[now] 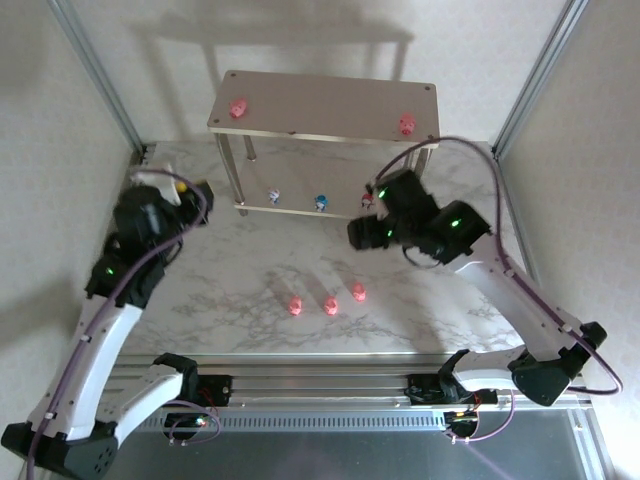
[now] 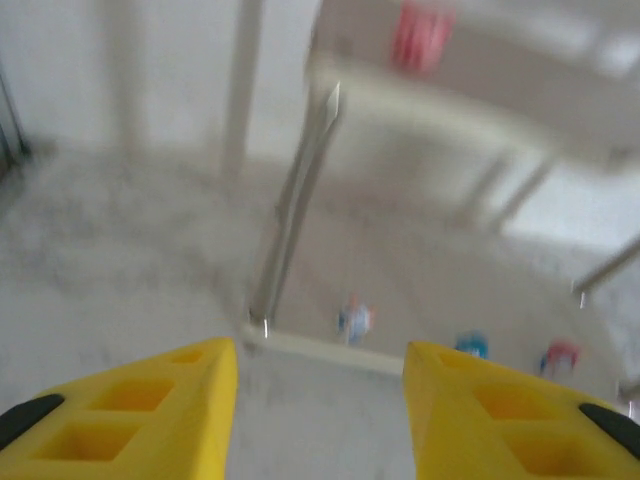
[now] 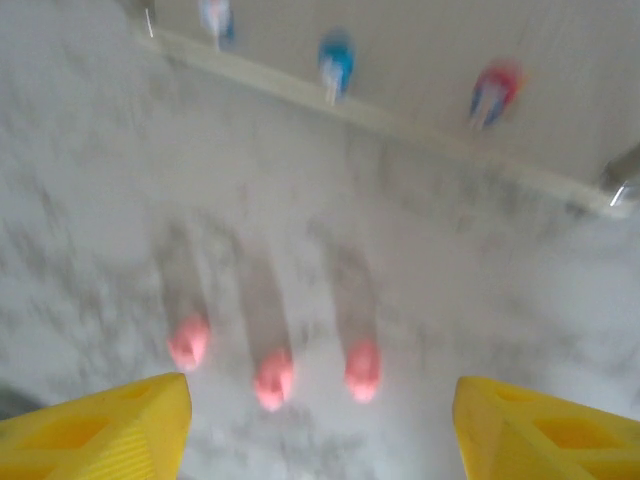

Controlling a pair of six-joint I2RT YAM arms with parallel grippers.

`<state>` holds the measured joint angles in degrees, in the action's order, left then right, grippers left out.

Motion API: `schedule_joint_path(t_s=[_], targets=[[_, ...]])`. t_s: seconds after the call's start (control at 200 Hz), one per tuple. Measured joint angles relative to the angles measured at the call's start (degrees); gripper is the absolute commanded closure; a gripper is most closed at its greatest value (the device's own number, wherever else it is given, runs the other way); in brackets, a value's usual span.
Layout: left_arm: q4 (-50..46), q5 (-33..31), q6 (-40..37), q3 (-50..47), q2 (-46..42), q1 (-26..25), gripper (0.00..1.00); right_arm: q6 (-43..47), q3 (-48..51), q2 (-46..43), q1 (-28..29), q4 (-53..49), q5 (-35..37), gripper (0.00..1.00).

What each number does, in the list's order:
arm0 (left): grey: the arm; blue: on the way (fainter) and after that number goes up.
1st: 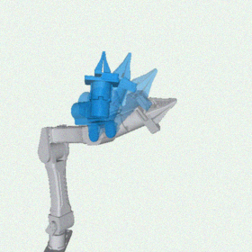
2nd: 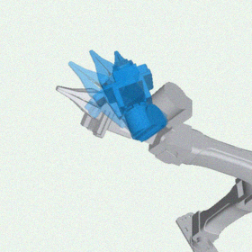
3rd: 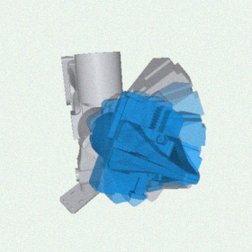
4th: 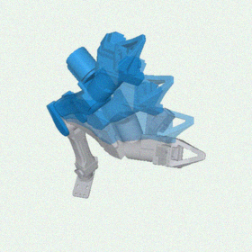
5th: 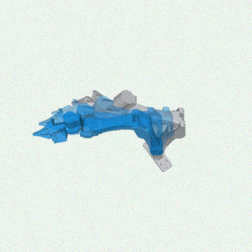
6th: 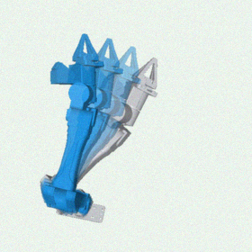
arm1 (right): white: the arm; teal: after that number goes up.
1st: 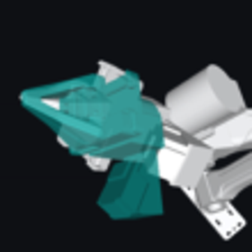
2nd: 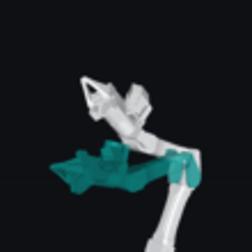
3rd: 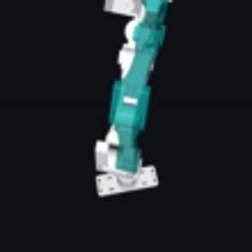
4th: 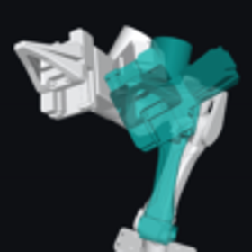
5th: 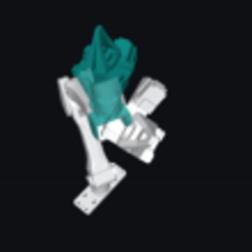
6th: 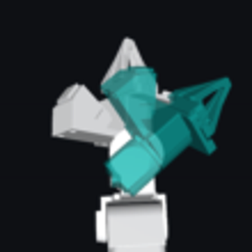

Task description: Place and organize the plastic toys onto the shelf

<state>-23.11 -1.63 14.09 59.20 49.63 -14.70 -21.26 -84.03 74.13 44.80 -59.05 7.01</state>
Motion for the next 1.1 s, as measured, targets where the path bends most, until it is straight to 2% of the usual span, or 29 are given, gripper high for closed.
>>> schedule_joint_path(t_s=[0.155, 0.285, 0.646, 1.101], targets=[[-0.9, -3.7, 6.3, -15.7, -7.2, -9.2, 0.53, -10.6, 16.1, -0.3, 5.7, -1.3, 0.5, 0.35], [-0.8, -5.1, 9.0, -19.6, -8.3, -11.3, 0.53, -16.3, 23.2, 0.9, 7.1, 0.3, 0.9, 0.36], [2.4, -5.7, 9.3, -20.1, -4.8, -11.8, 0.51, -18.4, 24.7, 12.7, 6.9, 10.4, 2.4, 0.42], [4.0, -5.7, 8.9, -20.4, -2.5, -11.8, 0.50, -15.2, 24.9, 20.9, 1.6, 18.1, 1.4, 0.49]])
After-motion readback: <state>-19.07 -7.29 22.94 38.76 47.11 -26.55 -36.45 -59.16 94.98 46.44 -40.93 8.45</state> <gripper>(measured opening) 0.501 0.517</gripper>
